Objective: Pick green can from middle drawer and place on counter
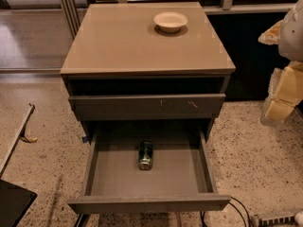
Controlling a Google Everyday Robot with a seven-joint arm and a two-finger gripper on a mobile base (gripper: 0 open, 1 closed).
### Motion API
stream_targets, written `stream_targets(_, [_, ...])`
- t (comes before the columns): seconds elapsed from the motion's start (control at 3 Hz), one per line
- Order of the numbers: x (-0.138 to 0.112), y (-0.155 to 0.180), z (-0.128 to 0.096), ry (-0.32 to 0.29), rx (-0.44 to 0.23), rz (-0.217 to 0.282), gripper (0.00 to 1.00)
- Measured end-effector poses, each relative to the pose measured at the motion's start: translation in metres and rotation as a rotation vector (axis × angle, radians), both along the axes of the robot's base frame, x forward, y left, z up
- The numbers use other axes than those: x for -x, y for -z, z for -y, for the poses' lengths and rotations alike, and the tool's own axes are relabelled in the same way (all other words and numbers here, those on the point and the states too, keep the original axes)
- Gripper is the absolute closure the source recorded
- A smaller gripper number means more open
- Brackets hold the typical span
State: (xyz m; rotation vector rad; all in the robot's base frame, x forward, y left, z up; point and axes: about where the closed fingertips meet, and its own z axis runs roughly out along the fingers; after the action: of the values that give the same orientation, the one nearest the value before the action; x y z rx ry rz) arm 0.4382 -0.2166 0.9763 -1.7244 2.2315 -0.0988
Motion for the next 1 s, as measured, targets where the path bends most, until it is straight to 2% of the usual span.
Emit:
stream_targets(0.33, [0.0, 0.0, 0.0, 0.0, 0.0, 0.0, 0.0])
stream_targets(0.67, [-0.007, 0.022, -0.005, 0.004, 0.002, -0.025, 0.0])
stream_targets(1.0, [-0.019, 0.063, -0.013, 0.065, -0.007, -0.045, 0.0])
